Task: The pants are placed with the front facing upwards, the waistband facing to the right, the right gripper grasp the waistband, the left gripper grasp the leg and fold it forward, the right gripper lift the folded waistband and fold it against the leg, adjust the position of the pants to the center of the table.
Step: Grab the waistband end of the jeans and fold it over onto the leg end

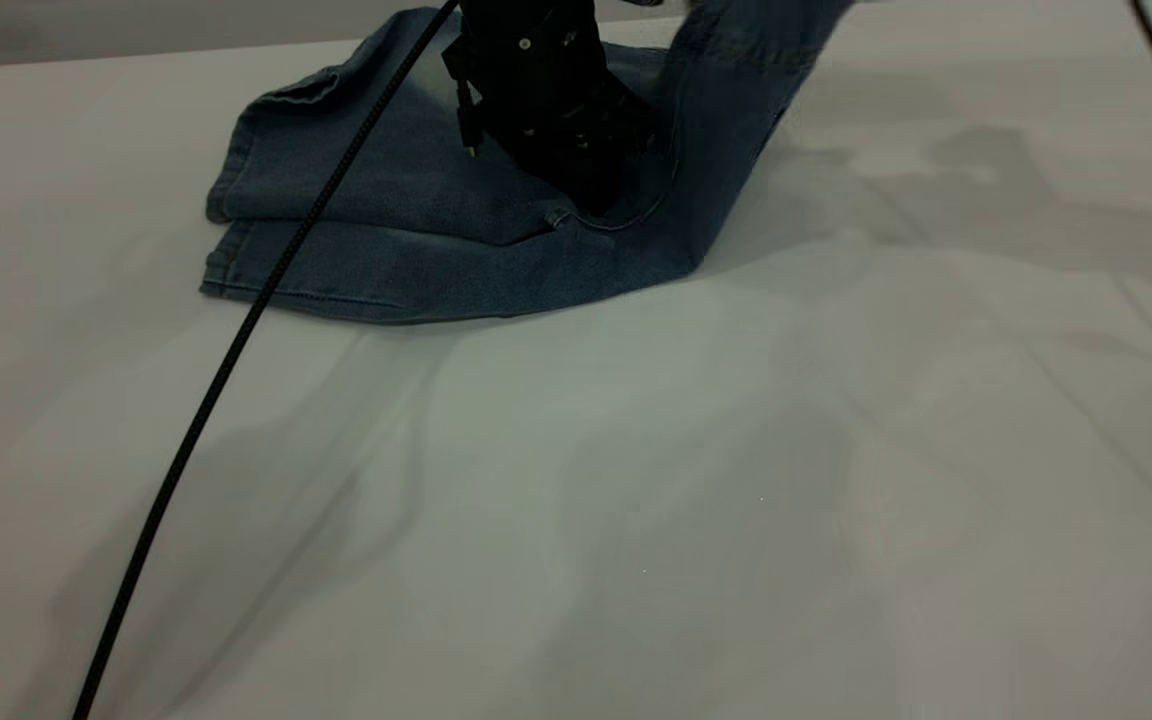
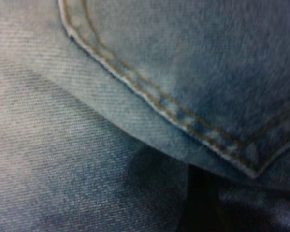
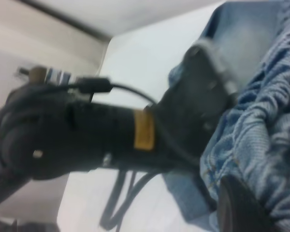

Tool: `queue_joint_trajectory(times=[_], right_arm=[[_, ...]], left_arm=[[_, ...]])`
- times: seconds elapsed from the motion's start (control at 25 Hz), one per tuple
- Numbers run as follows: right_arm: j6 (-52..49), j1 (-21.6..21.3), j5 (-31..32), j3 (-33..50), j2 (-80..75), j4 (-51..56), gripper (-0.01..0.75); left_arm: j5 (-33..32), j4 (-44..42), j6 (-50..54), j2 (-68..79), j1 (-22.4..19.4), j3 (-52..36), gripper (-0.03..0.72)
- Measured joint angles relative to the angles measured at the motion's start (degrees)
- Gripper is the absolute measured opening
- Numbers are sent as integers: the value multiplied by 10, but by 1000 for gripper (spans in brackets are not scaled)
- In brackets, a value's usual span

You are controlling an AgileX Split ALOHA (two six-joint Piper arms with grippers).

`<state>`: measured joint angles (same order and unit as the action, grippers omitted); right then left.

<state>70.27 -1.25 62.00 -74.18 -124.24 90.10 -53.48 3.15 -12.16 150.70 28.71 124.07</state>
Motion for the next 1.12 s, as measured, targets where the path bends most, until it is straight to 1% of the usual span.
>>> queue_joint_trajectory(times=[0.08, 0.2, 0.36, 0.44, 0.56, 0.68, 0.76, 0.84, 1.04, 1.12], right_arm=[[0, 13, 0, 0, 0, 0, 95], [0, 13, -1, 0, 1, 1, 95], [-1, 13, -3, 0, 2, 2, 95], [-1, 13, -4, 0, 2, 2, 95], [-1, 13, -4, 0, 3, 2, 95], [-2, 13, -4, 0, 3, 1, 95], [-2, 13, -4, 0, 3, -2, 95], [-2, 13, -4, 0, 3, -2, 95], [-2, 13, -5, 0, 3, 1, 95], [-1, 12, -5, 0, 3, 1, 95]], left_arm=[[-2, 0, 0, 0, 0, 0, 428], [-14, -2, 0, 0, 0, 6, 428], [-73, -3, 0, 0, 0, 47, 428], [-115, -7, 0, 0, 0, 78, 428], [-161, -32, 0, 0, 0, 124, 428], [-164, -75, 7, 0, -4, 154, 428], [-163, -106, 18, -1, -9, 156, 428], [-165, -119, 33, 0, -19, 156, 428], [-165, -113, 58, 0, -53, 155, 428], [-165, -97, 59, 0, -66, 155, 428]])
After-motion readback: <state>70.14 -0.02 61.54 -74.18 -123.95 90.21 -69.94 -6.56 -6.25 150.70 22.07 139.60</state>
